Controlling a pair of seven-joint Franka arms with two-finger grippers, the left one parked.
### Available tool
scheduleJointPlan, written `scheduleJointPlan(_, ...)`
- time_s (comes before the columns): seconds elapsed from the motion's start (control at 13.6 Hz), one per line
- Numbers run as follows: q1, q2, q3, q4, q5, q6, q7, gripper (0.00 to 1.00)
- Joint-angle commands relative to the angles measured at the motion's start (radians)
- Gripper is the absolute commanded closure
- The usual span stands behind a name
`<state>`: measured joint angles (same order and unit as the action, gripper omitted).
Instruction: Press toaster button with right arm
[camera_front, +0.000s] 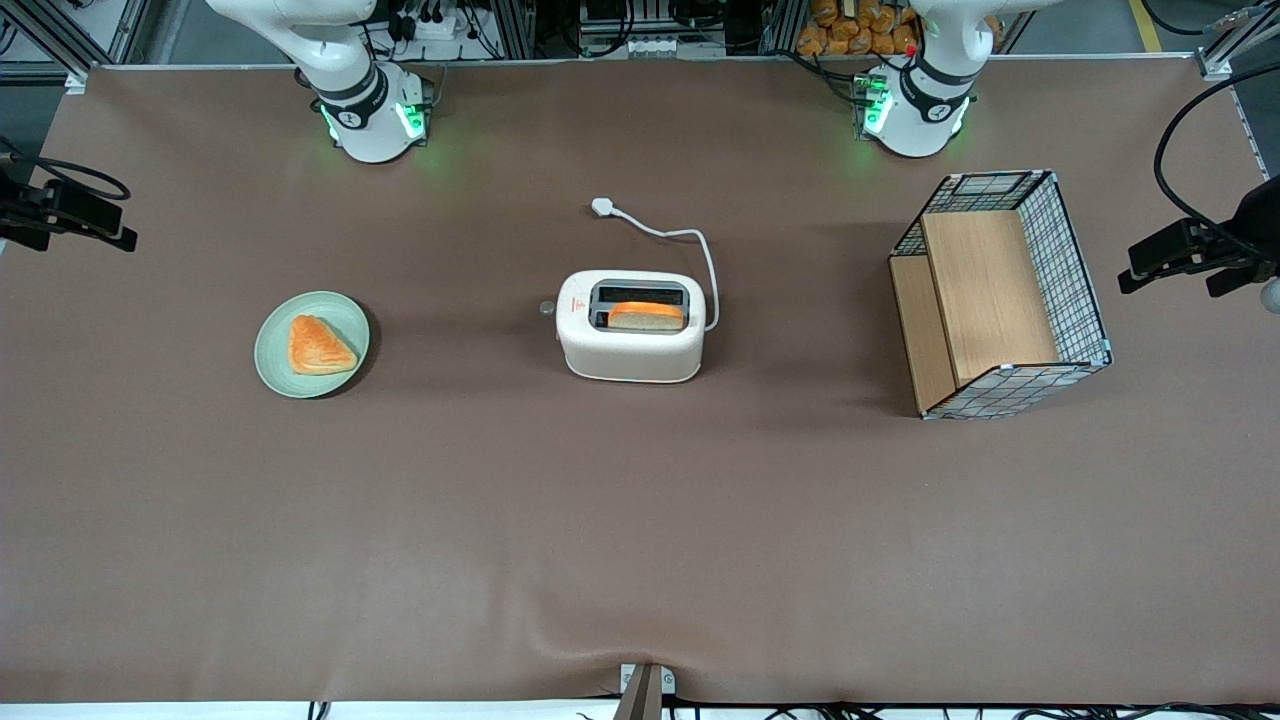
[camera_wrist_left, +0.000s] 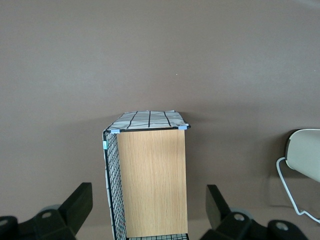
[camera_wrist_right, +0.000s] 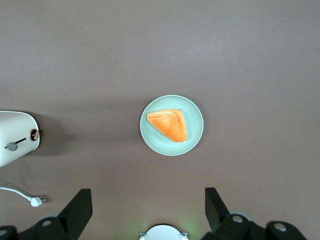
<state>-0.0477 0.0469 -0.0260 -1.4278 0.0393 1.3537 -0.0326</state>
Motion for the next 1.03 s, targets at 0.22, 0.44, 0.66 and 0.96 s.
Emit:
scheduleJointPlan(0.22, -0.026, 0.016, 0.011, 0.021, -0.004, -0.015, 0.013, 0.0)
scheduleJointPlan(0.44, -0.041, 0.034, 0.006, 0.023, 0.01, -0.016, 0.013, 0.0)
scheduleJointPlan(0.66, -0.041, 0.04, 0.006, 0.02, 0.059, -0.022, 0.011, 0.0)
scheduleJointPlan(0.96, -0.012, 0.082, 0.011, 0.009, 0.105, -0.036, 0.019, 0.0)
